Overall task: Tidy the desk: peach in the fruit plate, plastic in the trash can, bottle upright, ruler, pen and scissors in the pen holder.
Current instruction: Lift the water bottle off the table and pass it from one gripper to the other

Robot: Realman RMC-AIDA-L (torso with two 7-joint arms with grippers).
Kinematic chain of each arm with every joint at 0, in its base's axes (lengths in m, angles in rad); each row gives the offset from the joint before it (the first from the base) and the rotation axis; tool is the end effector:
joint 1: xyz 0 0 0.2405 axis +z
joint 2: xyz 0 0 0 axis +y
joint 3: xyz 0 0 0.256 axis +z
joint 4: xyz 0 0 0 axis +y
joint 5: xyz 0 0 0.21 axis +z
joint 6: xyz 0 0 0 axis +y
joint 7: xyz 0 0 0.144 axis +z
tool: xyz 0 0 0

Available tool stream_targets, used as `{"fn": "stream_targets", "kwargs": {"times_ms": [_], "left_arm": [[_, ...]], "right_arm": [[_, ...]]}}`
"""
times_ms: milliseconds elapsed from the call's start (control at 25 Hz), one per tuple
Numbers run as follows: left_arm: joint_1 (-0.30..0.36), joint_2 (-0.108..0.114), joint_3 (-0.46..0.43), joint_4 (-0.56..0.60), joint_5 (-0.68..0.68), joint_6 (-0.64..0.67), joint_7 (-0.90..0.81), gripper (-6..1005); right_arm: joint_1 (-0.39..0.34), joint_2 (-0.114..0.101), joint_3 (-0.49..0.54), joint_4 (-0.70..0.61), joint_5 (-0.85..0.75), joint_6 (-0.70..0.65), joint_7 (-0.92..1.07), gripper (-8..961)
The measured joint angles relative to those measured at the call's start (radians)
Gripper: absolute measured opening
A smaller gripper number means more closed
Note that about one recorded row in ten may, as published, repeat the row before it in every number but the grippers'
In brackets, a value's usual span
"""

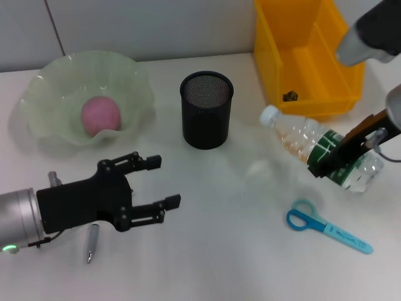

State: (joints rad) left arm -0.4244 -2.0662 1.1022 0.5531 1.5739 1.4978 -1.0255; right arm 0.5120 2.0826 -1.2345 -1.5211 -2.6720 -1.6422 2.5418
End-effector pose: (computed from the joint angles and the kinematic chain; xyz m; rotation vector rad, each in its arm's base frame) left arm -0.2538 0.2989 -0.0374 -2.7485 -0.2648 -0.8466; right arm 0.2005 0.3464 0.0497 -2.4392 0.9862 -0.4418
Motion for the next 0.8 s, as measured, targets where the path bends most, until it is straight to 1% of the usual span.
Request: {"fn": "stream_targets", "kwargs": {"times_ms": [40,160,200,240,360,400,440,520,560,600,640,680,720,760,800], "left_arm": [[0.0,0.0,0.0,0.0,0.0,0.0,0.0,811],[0.001,0.0,-0.046,-0.004,0.0,0.022,0.0,811],[0.003,0.0,-0.065,-0.005,-0.001,0.027,0.0,811],[0.005,-0.001,-0.09,-0.006,-0.001,0.034,0.0,811],[0.01,-0.002,-0.153,-0.01,-0.003,0.06,-0.004,811],[0.011,-0.003,-0.192,-0.024,-0.018,0.085,-0.006,811],[0.011,-0.003,-0.192,-0.024,-0.018,0.085,-0.006,811],[0.011,0.0,-0.224,-0.054,-0.053,0.11,-0.006,811],[0.011,0.0,-0.224,-0.054,-0.053,0.11,-0.006,811],[0.011,0.0,-0.224,-0.054,-0.053,0.11,-0.006,811],[0.011,0.0,-0.224,-0.054,-0.053,0.11,-0.006,811],[0.011,0.0,-0.224,-0.054,-0.053,0.11,-0.006,811],[0.012,0.004,-0.24,-0.075,-0.098,0.139,-0.028,811],[0.012,0.004,-0.24,-0.075,-0.098,0.139,-0.028,811],[0.013,0.004,-0.246,-0.078,-0.108,0.157,-0.057,811]], "right_arm": [[0.0,0.0,0.0,0.0,0.0,0.0,0.0,770],[-0.071,0.001,0.007,-0.092,0.082,0.02,-0.036,771],[-0.117,0.002,0.012,-0.127,0.148,0.05,-0.08,771],[-0.117,0.002,0.012,-0.127,0.148,0.05,-0.08,771],[-0.2,0.004,0.012,-0.159,0.268,0.125,-0.177,772],[-0.248,0.005,0.013,-0.159,0.365,0.176,-0.255,772],[-0.248,0.005,0.013,-0.159,0.365,0.176,-0.255,772],[-0.288,0.005,0.013,-0.144,0.461,0.218,-0.34,773],[-0.305,0.005,0.014,-0.13,0.517,0.239,-0.388,773],[-0.331,0.005,0.014,-0.089,0.619,0.267,-0.487,773],[-0.338,0.005,0.014,-0.068,0.662,0.276,-0.529,774],[-0.338,0.005,0.014,-0.068,0.662,0.276,-0.529,774],[-0.342,0.004,0.012,-0.042,0.7,0.283,-0.576,774],[-0.344,0.004,0.009,-0.009,0.743,0.291,-0.624,774],[-0.344,0.003,0.004,0.05,0.817,0.303,-0.71,774]]}}
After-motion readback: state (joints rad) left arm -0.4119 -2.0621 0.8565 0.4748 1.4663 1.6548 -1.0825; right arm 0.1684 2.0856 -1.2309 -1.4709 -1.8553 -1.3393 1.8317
